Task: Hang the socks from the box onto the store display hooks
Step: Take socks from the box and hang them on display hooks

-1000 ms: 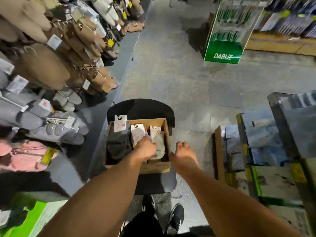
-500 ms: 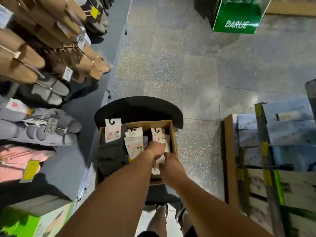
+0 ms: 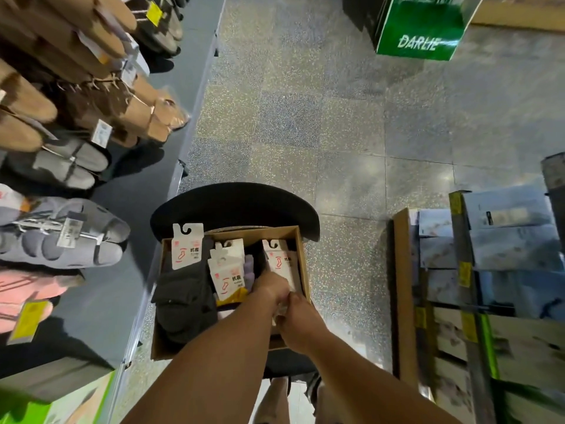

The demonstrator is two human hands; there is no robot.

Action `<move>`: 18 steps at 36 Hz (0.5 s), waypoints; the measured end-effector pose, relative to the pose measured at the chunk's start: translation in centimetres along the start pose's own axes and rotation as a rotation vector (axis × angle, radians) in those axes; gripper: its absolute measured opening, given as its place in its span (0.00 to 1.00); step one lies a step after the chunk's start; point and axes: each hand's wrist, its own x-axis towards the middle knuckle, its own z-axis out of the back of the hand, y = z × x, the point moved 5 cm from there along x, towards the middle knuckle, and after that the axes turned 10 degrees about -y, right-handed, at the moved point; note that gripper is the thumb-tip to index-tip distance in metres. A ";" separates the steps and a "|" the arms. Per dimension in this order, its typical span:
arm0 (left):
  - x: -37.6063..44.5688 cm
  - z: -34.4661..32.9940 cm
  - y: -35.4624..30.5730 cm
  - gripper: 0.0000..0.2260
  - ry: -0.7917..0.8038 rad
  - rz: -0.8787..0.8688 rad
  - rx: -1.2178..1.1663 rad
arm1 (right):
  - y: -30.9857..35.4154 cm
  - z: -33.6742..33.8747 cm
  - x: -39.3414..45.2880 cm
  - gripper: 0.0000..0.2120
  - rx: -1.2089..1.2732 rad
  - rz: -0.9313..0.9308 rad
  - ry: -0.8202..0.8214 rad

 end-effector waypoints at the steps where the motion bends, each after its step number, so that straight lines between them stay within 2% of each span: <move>1: 0.0 0.1 0.1 0.17 -0.032 0.004 0.008 | -0.1 -0.1 0.0 0.17 0.017 -0.009 -0.013; 4: 0.2 0.0 0.1 0.16 -0.053 0.000 -0.014 | -0.4 -0.5 -0.1 0.16 0.049 -0.022 -0.034; 9: 0.9 -0.9 0.3 0.19 0.049 0.098 -0.250 | -0.8 -0.4 -0.1 0.17 0.034 -0.005 -0.040; 13: 2.7 -2.5 1.6 0.18 0.084 0.163 -0.322 | -1.0 -0.2 -0.2 0.16 0.048 -0.029 -0.067; 18: -2.5 0.8 -0.1 0.15 0.062 0.131 -0.381 | -1.4 1.5 -0.9 0.16 0.173 -0.165 -0.245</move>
